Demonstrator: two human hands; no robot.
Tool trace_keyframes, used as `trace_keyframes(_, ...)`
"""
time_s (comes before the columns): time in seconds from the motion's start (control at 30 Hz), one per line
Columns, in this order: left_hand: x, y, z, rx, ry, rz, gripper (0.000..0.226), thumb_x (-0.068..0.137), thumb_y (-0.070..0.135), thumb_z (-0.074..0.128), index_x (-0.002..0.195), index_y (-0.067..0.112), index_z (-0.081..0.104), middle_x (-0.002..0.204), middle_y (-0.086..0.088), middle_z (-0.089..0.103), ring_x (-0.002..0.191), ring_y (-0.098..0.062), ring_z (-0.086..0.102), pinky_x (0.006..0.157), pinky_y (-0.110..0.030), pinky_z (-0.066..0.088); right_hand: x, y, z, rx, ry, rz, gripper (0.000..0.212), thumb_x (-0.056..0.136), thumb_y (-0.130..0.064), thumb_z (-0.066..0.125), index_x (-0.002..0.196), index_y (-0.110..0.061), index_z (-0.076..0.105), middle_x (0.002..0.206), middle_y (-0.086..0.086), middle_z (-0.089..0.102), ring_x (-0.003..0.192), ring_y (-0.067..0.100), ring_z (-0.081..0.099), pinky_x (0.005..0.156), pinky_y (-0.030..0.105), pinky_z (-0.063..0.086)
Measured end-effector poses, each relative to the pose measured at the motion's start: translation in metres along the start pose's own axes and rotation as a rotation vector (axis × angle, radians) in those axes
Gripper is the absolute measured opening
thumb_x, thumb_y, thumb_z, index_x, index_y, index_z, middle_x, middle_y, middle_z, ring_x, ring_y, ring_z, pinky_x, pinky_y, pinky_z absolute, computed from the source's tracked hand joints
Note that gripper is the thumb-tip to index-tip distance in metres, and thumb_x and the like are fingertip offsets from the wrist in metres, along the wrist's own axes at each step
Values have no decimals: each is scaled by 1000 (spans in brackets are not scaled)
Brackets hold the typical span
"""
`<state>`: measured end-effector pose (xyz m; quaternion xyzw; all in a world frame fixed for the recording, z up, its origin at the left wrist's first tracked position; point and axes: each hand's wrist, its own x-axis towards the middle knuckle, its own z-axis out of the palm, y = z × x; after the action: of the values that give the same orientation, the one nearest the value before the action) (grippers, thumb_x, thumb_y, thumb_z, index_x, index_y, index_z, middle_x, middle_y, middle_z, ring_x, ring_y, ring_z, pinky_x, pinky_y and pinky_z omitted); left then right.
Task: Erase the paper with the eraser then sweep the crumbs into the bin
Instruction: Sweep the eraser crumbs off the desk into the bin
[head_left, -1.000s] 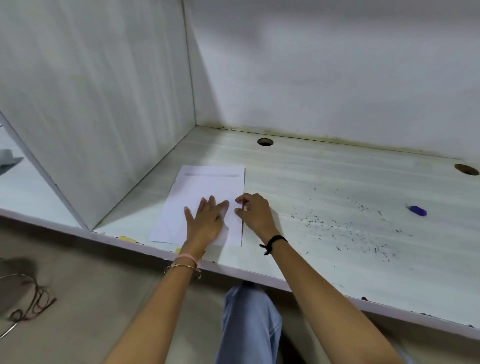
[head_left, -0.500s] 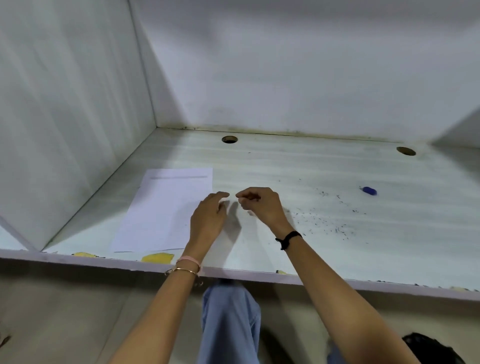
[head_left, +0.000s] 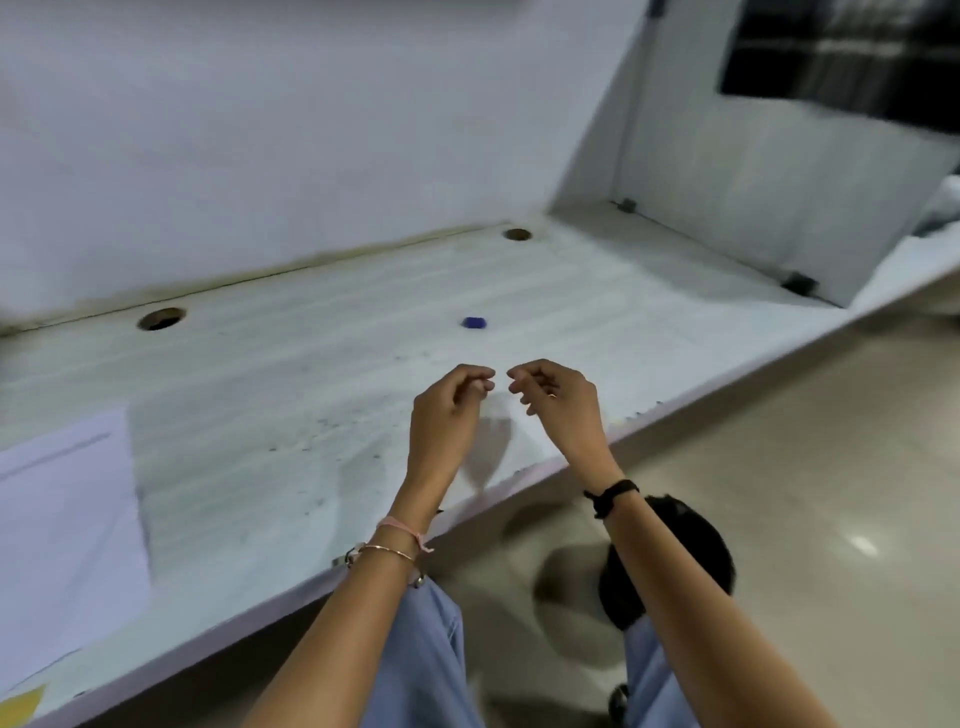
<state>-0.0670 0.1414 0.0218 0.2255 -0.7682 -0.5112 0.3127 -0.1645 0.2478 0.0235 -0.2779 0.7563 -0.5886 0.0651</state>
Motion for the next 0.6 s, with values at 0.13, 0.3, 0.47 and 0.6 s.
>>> trace_keyframes(0.13,-11,21,78,-128,-216,53,22,97,8,49,94,16,70,93,8,73,91,-5,68,83,-19,51,-20,33,-70,7,236,57,11,92,-22,59,93,-18,69,77,-8,71,70,-1,62,67,17,50)
trace_keyframes(0.3,-32,11,167,-182,-516,24,21,96,7,52,91,19,68,93,4,73,90,-8,69,86,-25,52,-49,91,-143,-69,508,149,11,92,-20,60,96,-13,67,83,-2,70,75,6,62,65,12,46)
trace_keyframes(0.47,-44,-42,245,-138,-668,-111,23,91,6,52,87,24,67,86,2,72,85,-14,68,86,-30,52,-82,187,-175,-122,538,469,10,90,-18,62,94,-10,67,85,0,69,77,12,62,66,14,46)
trace_keyframes(0.6,-47,-93,299,-55,-738,-243,21,85,14,51,83,29,64,85,3,70,86,-18,66,83,-31,50,-96,260,-182,-107,492,716,17,90,-19,63,102,-8,67,91,5,69,85,23,66,73,29,50)
